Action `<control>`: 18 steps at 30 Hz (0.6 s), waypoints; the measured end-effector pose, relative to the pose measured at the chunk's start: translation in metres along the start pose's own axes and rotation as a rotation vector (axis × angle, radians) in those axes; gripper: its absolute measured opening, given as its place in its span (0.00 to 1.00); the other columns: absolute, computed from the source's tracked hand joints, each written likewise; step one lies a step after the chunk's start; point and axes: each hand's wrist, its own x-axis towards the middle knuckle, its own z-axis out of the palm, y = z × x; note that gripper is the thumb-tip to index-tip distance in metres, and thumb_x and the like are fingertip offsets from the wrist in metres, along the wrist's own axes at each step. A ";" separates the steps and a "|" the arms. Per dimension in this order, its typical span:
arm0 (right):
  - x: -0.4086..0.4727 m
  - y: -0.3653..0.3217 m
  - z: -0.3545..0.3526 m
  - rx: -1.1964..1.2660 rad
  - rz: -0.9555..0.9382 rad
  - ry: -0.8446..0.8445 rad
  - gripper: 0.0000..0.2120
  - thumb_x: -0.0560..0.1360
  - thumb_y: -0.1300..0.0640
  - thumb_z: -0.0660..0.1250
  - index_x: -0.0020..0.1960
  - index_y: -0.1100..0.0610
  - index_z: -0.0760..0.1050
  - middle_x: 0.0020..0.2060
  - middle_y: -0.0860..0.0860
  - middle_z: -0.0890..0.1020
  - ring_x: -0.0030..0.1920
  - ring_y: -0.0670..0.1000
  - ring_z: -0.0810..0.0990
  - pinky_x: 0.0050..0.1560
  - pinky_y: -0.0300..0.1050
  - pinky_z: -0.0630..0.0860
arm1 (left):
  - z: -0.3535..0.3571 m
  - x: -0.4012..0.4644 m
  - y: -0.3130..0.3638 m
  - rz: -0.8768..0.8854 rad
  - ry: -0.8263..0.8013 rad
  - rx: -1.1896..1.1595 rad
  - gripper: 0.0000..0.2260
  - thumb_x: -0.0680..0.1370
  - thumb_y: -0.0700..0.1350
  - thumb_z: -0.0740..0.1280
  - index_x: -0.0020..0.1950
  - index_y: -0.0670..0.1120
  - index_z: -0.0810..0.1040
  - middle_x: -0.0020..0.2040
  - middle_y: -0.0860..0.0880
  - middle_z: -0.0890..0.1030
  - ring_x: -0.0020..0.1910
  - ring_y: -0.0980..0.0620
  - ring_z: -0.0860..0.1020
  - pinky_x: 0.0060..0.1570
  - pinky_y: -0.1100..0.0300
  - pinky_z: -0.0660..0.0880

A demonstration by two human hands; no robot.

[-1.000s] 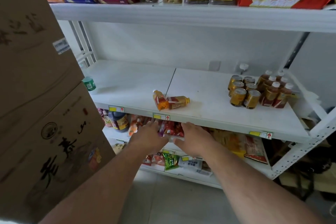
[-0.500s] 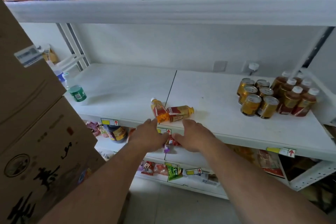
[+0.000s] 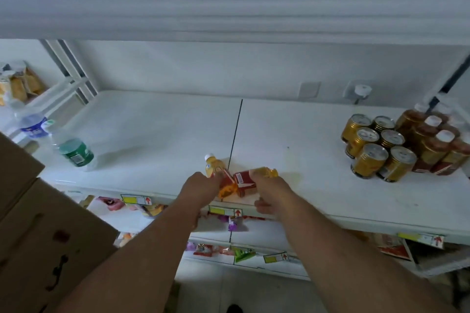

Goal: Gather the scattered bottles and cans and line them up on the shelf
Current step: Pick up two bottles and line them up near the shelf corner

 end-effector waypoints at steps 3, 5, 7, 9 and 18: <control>0.025 -0.001 0.013 0.119 0.097 0.028 0.19 0.79 0.38 0.67 0.49 0.55 0.78 0.48 0.57 0.83 0.45 0.55 0.84 0.49 0.53 0.85 | -0.001 0.030 0.002 -0.115 -0.057 -0.221 0.25 0.77 0.63 0.65 0.57 0.40 0.73 0.46 0.44 0.77 0.47 0.46 0.80 0.42 0.53 0.81; 0.040 0.000 0.019 0.178 0.138 0.063 0.20 0.77 0.38 0.68 0.51 0.56 0.81 0.44 0.57 0.86 0.42 0.55 0.84 0.46 0.53 0.85 | 0.001 0.047 0.001 -0.139 -0.099 -0.262 0.25 0.75 0.62 0.68 0.55 0.40 0.74 0.47 0.43 0.80 0.47 0.46 0.82 0.45 0.51 0.82; 0.049 -0.001 0.020 0.244 0.157 0.103 0.21 0.75 0.39 0.71 0.50 0.58 0.81 0.41 0.58 0.87 0.40 0.56 0.86 0.42 0.54 0.86 | 0.000 0.058 0.001 -0.145 -0.127 -0.266 0.25 0.73 0.62 0.71 0.53 0.40 0.77 0.45 0.43 0.83 0.43 0.47 0.83 0.42 0.53 0.83; 0.055 -0.005 0.019 0.271 0.164 0.131 0.21 0.74 0.40 0.74 0.51 0.58 0.80 0.42 0.58 0.87 0.40 0.56 0.86 0.36 0.49 0.85 | 0.001 0.067 0.001 -0.159 -0.161 -0.280 0.24 0.71 0.61 0.74 0.51 0.41 0.78 0.44 0.43 0.84 0.42 0.47 0.85 0.39 0.54 0.82; 0.073 -0.019 0.021 0.257 0.109 0.191 0.21 0.69 0.47 0.74 0.55 0.60 0.78 0.43 0.56 0.85 0.43 0.54 0.85 0.44 0.49 0.83 | -0.004 0.081 0.011 -0.129 -0.171 -0.400 0.21 0.66 0.51 0.77 0.51 0.40 0.78 0.44 0.42 0.85 0.40 0.47 0.85 0.43 0.50 0.84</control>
